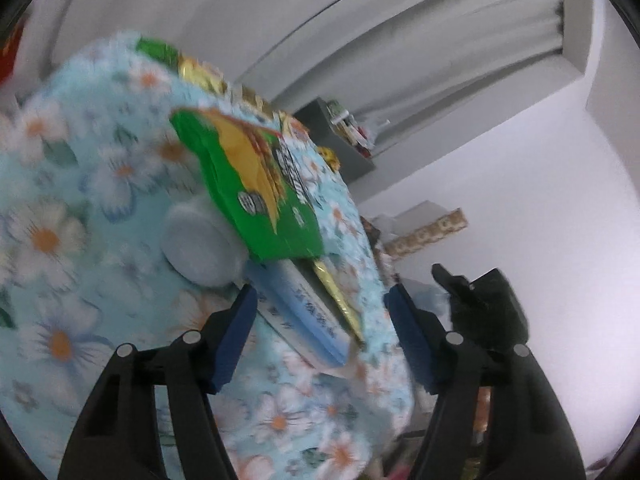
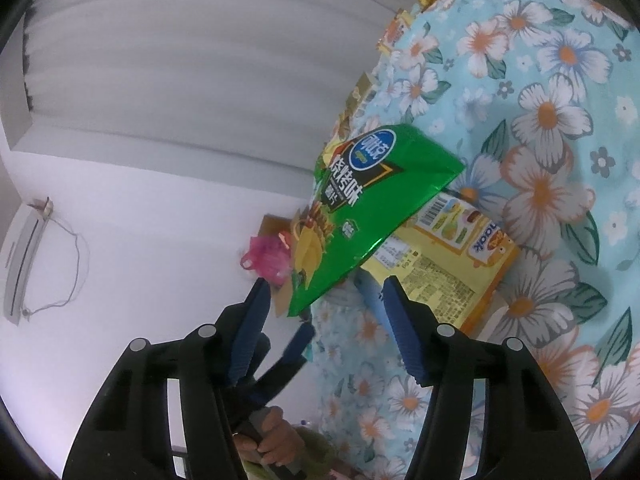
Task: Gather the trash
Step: 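Grasp the green chip bag with right tool while left tool grasps a green strip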
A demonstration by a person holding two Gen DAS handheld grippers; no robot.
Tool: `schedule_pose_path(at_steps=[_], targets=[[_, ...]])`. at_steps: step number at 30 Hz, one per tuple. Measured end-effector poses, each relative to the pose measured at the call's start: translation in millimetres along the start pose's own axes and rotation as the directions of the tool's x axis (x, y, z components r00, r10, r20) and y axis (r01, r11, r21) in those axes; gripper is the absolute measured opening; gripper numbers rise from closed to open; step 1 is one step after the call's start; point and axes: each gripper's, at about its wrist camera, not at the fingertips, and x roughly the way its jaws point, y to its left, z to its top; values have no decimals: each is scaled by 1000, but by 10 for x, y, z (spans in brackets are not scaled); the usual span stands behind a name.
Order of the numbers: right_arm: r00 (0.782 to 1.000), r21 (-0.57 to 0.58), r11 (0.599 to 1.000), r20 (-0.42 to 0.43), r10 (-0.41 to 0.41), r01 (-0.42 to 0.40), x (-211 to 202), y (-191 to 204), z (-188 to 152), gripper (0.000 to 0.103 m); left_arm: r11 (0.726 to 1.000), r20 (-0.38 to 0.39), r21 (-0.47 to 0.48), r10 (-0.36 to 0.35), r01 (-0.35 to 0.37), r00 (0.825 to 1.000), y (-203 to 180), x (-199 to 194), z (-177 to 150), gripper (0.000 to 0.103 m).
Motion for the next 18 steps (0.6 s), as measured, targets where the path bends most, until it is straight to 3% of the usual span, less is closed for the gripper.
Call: schedule_pose_path(at_steps=[3, 6, 12, 15, 18], targets=[[1000, 12, 1000, -4, 2, -2, 20, -18, -10, 57, 996, 4, -81, -24, 24, 1000, 76, 126, 25, 65], [1000, 15, 1000, -5, 1, 0, 16, -17, -20, 57, 988, 13, -154, -1, 3, 1000, 173, 232, 76, 65], [1000, 18, 1000, 3, -3, 3, -10, -40, -21, 57, 984, 11, -172, 44, -42, 999, 148, 305, 79, 64], [1000, 20, 1000, 4, -1, 1, -15, -53, -22, 57, 983, 33, -181, 50, -43, 998, 119, 299, 100, 58], [1000, 21, 1000, 0, 0, 0, -6, -62, -31, 56, 982, 51, -188, 40, -30, 998, 118, 280, 124, 45]])
